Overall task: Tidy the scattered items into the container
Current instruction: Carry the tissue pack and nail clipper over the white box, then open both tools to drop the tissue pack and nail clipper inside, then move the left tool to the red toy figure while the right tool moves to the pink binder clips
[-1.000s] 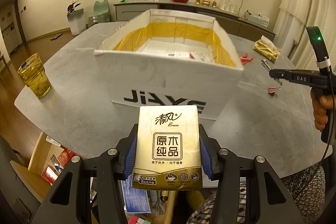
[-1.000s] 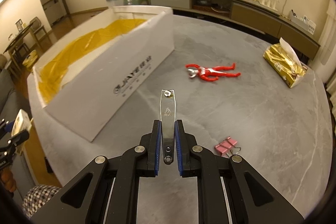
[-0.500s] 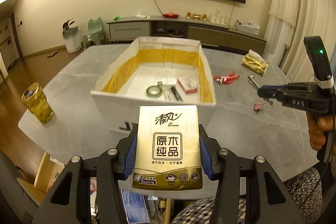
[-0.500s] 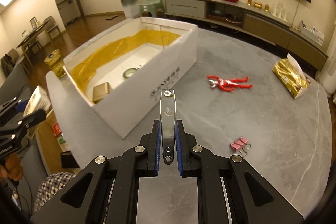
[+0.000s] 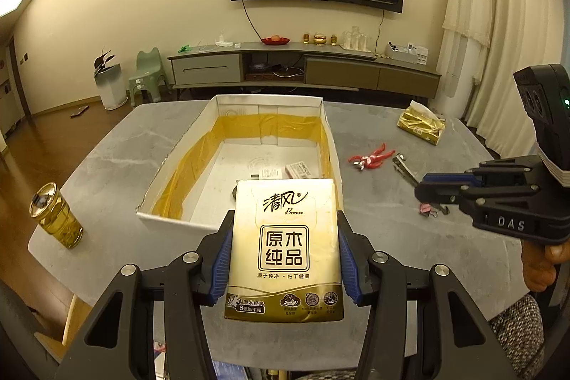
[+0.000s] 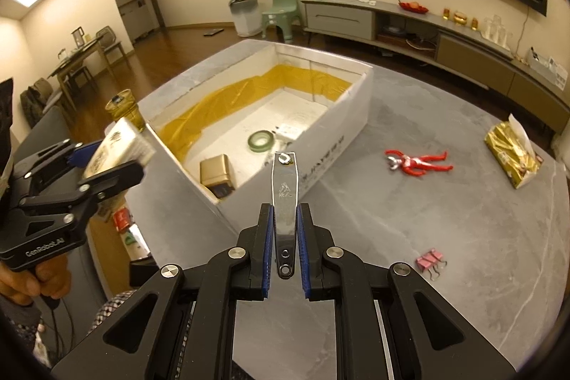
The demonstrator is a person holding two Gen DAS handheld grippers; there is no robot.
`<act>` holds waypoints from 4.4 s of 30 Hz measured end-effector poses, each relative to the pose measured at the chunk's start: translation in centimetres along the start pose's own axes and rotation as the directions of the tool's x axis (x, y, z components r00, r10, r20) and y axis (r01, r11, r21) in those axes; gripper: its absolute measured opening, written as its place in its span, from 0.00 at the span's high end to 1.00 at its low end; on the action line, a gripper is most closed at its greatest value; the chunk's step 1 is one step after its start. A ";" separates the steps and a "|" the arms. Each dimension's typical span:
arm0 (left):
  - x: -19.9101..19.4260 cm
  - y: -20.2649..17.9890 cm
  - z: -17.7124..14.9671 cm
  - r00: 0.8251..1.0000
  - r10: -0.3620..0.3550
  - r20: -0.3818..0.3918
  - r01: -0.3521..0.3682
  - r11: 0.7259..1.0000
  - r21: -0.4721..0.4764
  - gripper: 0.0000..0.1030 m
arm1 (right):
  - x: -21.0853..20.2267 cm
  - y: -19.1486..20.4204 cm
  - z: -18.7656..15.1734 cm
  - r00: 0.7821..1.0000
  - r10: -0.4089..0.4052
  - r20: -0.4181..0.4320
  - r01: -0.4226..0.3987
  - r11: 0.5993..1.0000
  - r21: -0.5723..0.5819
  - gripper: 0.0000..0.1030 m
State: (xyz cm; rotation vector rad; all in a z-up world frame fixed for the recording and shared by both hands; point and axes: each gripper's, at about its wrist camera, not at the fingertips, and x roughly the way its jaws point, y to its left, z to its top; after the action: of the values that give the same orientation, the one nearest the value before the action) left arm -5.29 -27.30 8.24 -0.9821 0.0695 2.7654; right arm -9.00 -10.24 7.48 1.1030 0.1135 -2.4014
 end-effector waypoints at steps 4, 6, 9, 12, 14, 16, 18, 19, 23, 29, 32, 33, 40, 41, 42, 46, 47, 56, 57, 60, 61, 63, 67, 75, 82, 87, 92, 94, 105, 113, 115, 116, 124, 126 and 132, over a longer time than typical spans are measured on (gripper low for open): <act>0.8 0.2 1.3 1.000 -0.004 0.002 0.004 1.000 0.002 0.49 | 0.1 0.9 1.3 1.000 0.008 0.007 -0.008 1.000 -0.022 0.87; 1.4 0.4 1.9 1.000 -0.005 0.001 0.005 1.000 0.000 0.49 | 0.3 1.3 2.0 1.000 0.011 0.011 -0.011 0.999 -0.033 0.87; 2.2 0.9 2.9 1.000 -0.005 -0.003 0.005 1.000 -0.007 0.49 | 0.7 1.7 3.2 1.000 0.014 0.014 -0.013 0.999 -0.050 0.87; 3.3 1.4 3.8 1.000 -0.006 -0.013 0.006 1.000 -0.019 0.49 | 1.4 2.0 4.3 1.000 0.015 0.014 -0.014 0.998 -0.062 0.87; 4.1 1.8 4.3 1.000 -0.006 -0.020 0.006 1.000 -0.025 0.49 | 2.0 2.1 5.1 1.000 0.017 0.011 -0.016 0.998 -0.068 0.87; 4.9 2.1 4.7 1.000 -0.004 -0.029 0.003 1.000 -0.031 0.49 | 2.8 2.1 5.8 1.000 0.019 0.007 -0.019 0.997 -0.071 0.87; 5.8 2.5 5.3 0.999 -0.002 -0.038 0.001 0.999 -0.034 0.49 | 3.6 2.0 6.6 1.000 0.018 0.003 -0.018 0.997 -0.074 0.87; 6.2 2.7 5.5 0.999 -0.001 -0.042 0.000 0.999 -0.034 0.49 | 4.0 1.9 6.9 1.000 0.018 0.001 -0.018 0.997 -0.074 0.87; 7.9 3.3 6.3 0.998 0.003 -0.058 -0.005 0.999 -0.043 0.49 | 5.7 1.5 8.4 1.000 0.013 -0.006 -0.013 0.997 -0.071 0.87; 10.3 4.3 7.3 0.996 0.003 -0.084 -0.008 0.998 -0.059 0.49 | 8.2 0.4 10.2 1.000 0.001 -0.022 -0.002 0.998 -0.065 0.87; 11.6 4.7 7.6 0.994 0.002 -0.105 -0.010 0.997 -0.072 0.49 | 9.6 -0.1 11.0 0.999 -0.004 -0.036 0.001 0.998 -0.061 0.87; 12.1 4.9 7.7 0.994 0.001 -0.113 -0.009 0.997 -0.076 0.49 | 10.1 -0.2 11.3 0.999 -0.006 -0.041 0.004 0.998 -0.062 0.87; 14.3 5.6 8.4 0.989 0.007 -0.151 -0.019 0.996 -0.085 0.49 | 12.4 -1.3 12.6 0.998 -0.018 -0.061 0.014 0.998 -0.065 0.87; 14.5 5.7 8.4 0.988 0.008 -0.156 -0.022 0.996 -0.086 0.49 | 12.6 -1.4 12.8 0.998 -0.019 -0.062 0.015 0.998 -0.064 0.87; 14.7 5.8 8.5 0.987 0.010 -0.160 -0.024 0.996 -0.086 0.49 | 12.9 -1.5 13.0 0.998 -0.019 -0.064 0.015 0.998 -0.064 0.87; 15.3 6.1 8.5 0.984 0.014 -0.180 -0.030 0.996 -0.086 0.49 | 14.0 -1.9 13.6 0.997 -0.020 -0.080 0.015 0.998 -0.060 0.87; 15.5 6.3 8.5 0.983 0.014 -0.185 -0.031 0.996 -0.089 0.49 | 14.2 -1.9 13.7 0.996 -0.022 -0.084 0.017 0.998 -0.060 0.87; 16.4 6.9 8.4 0.978 0.017 -0.207 -0.039 0.994 -0.101 0.49 | 16.1 -2.4 14.1 0.993 -0.044 -0.111 0.037 0.997 -0.063 0.87; 16.5 6.9 8.5 0.978 0.020 -0.207 -0.041 0.994 -0.100 0.49 | 16.3 -2.4 14.1 0.992 -0.047 -0.114 0.040 0.997 -0.064 0.87; 16.8 7.0 8.6 0.978 0.037 -0.207 -0.059 0.994 -0.097 0.48 | 17.0 -2.5 14.3 0.991 -0.053 -0.123 0.045 0.997 -0.065 0.85; 16.9 7.0 8.6 0.978 0.043 -0.207 -0.064 0.993 -0.097 0.45 | 17.1 -2.6 14.3 0.991 -0.055 -0.121 0.048 0.997 -0.060 0.85; 17.0 7.3 8.5 0.977 0.062 -0.203 -0.083 0.992 -0.096 0.39 | 17.3 -2.9 14.4 0.991 -0.060 -0.119 0.055 0.997 -0.048 0.82; 16.8 7.4 8.3 0.978 0.063 -0.199 -0.083 0.992 -0.091 0.37 | 17.5 -3.0 14.2 0.991 -0.058 -0.124 0.052 0.998 -0.046 0.82; 16.3 7.4 8.0 0.979 0.056 -0.197 -0.076 0.993 -0.094 0.29 | 17.3 -2.4 13.4 0.990 -0.051 -0.134 0.044 0.997 -0.056 0.82; 15.5 7.3 7.8 0.980 0.052 -0.192 -0.071 0.993 -0.093 0.29 | 16.7 -2.0 12.8 0.989 -0.051 -0.136 0.044 0.998 -0.055 0.82; 14.8 7.2 7.6 0.981 0.051 -0.189 -0.070 0.993 -0.095 0.29 | 16.2 -1.7 12.2 0.989 -0.049 -0.141 0.042 0.998 -0.057 0.82; 14.1 7.1 7.4 0.981 0.047 -0.186 -0.066 0.993 -0.096 0.29 | 15.5 -1.6 11.4 0.988 -0.046 -0.144 0.038 0.998 -0.056 0.82; 13.9 6.9 7.4 0.982 0.046 -0.185 -0.064 0.993 -0.095 0.29 | 15.2 -1.5 11.1 0.988 -0.043 -0.145 0.036 0.998 -0.055 0.82; 11.2 5.0 6.2 0.985 0.008 -0.173 -0.024 0.996 -0.086 0.29 | 12.1 -1.5 8.3 0.992 0.002 -0.126 -0.005 1.000 -0.018 0.82; 9.7 1.6 4.8 0.983 -0.040 -0.180 0.030 0.998 -0.059 0.29 | 8.9 -3.4 5.1 0.993 0.015 -0.114 -0.011 0.999 0.030 0.82; 9.3 0.4 4.6 0.982 -0.055 -0.182 0.048 0.998 -0.047 0.29 | 7.9 -4.0 4.3 0.994 0.013 -0.111 -0.009 0.999 0.032 0.82; 9.2 -0.2 4.5 0.981 -0.065 -0.182 0.058 0.998 -0.040 0.29 | 7.4 -4.4 3.9 0.994 0.010 -0.109 -0.007 0.999 0.033 0.82; 8.9 -5.0 4.5 0.975 -0.115 -0.190 0.122 0.992 0.026 0.29 | 3.9 -8.9 0.3 0.995 -0.039 -0.092 0.047 0.995 0.087 0.82; 9.2 -6.3 4.6 0.972 -0.127 -0.196 0.137 0.990 0.041 0.29 | 3.3 -10.4 -0.9 0.995 -0.047 -0.092 0.057 0.992 0.114 0.82; 10.9 -9.8 4.9 0.964 -0.156 -0.215 0.177 0.981 0.083 0.29 | 2.2 -14.6 -5.0 0.992 -0.075 -0.099 0.094 0.975 0.204 0.82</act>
State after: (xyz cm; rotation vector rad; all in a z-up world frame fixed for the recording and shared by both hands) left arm -14.50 -15.20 5.43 -1.1874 0.1497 2.4744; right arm -13.57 2.97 0.66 1.3273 -0.0636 -2.4821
